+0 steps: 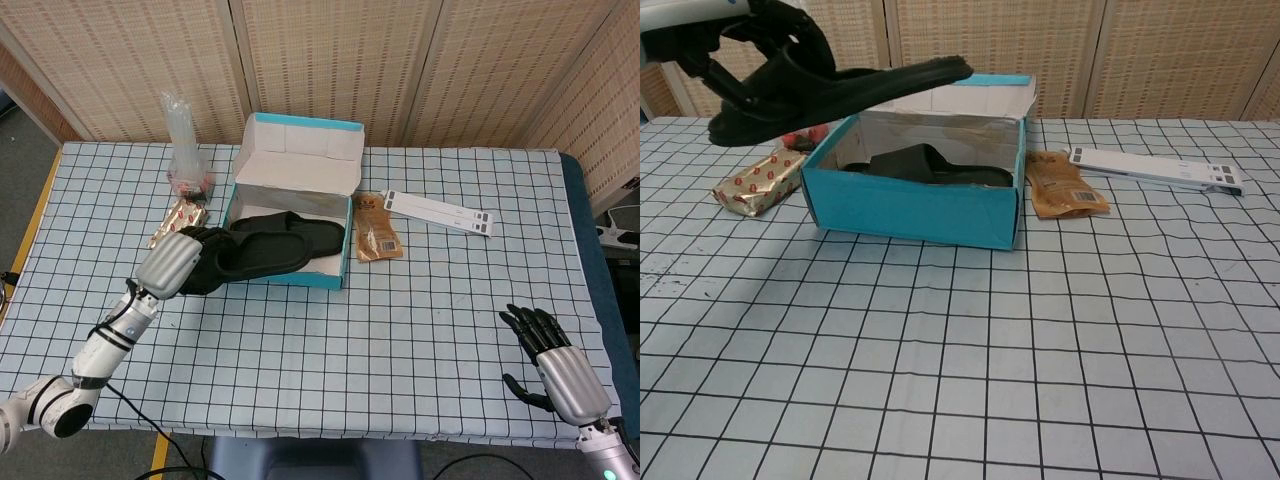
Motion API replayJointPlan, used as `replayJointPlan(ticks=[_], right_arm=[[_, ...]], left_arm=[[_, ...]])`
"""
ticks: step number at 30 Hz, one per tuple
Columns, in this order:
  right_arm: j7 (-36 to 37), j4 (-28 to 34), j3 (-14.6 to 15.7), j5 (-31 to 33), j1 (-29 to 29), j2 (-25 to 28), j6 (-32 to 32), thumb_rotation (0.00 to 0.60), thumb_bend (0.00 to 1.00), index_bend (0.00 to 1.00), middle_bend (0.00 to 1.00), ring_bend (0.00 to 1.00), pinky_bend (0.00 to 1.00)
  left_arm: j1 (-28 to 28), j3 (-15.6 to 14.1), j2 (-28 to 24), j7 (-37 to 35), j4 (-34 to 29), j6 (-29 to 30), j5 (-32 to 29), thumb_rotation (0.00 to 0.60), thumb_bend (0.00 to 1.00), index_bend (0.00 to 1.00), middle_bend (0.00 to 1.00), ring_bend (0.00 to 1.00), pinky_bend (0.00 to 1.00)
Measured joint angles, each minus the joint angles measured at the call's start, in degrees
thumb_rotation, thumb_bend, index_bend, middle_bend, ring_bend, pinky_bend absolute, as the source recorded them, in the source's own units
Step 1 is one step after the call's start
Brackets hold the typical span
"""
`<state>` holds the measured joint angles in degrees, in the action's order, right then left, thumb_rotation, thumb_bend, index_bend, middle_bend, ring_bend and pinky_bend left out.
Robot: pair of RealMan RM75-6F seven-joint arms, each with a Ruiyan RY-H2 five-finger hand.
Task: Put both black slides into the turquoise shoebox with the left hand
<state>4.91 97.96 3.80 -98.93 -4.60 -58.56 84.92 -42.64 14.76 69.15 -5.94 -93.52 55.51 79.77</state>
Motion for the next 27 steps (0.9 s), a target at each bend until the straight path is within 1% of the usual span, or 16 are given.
replayJointPlan(ticks=[3, 7, 12, 16, 22, 27], right_arm=[[-0.62, -0.03, -0.10, 0.31, -0.03, -0.24, -0.20, 0.600, 0.22, 0.00, 0.00, 0.00, 0.00], [-1.44, -0.02, -0.32, 1.15, -0.08, -0.63, -0.69, 0.600, 0.22, 0.00, 0.00, 0.00, 0.00], [-2.32, -0.02, -0.72, 2.23, -0.18, -1.08, -1.21, 0.600, 0.22, 0.00, 0.00, 0.00, 0.00], [-2.54, -0.19, -0.97, 3.13, -0.45, -1.33, -2.05, 0.600, 0.22, 0.00, 0.00, 0.00, 0.00], [-2.73, -0.36, -1.36, 4.29, -0.92, -1.60, -3.11, 0.600, 0.22, 0.00, 0.00, 0.00, 0.00], [-2.46, -0.38, -1.42, 4.41, -0.90, -1.47, -3.01, 0.600, 0.22, 0.00, 0.00, 0.00, 0.00]], left_arm=[[-4.81, 0.90, 1.97, -5.00, 4.35, -5.29, 0.97, 0.600, 0.65, 0.77, 0.80, 0.71, 0.76], [-11.13, 1.40, 6.00, -10.57, 12.55, -11.02, 2.82, 0.600, 0.65, 0.77, 0.80, 0.70, 0.75], [-17.35, 0.81, 11.38, -15.49, 22.64, -15.30, 5.64, 0.600, 0.65, 0.77, 0.79, 0.69, 0.73], [-21.47, -1.00, 15.19, -20.06, 29.70, -17.83, 8.22, 0.600, 0.65, 0.77, 0.79, 0.68, 0.73], [-24.72, -4.26, 18.38, -26.14, 35.87, -19.22, 10.76, 0.600, 0.65, 0.77, 0.78, 0.66, 0.72], [-26.18, -6.97, 20.21, -27.91, 39.83, -19.77, 11.99, 0.600, 0.65, 0.77, 0.78, 0.66, 0.72]])
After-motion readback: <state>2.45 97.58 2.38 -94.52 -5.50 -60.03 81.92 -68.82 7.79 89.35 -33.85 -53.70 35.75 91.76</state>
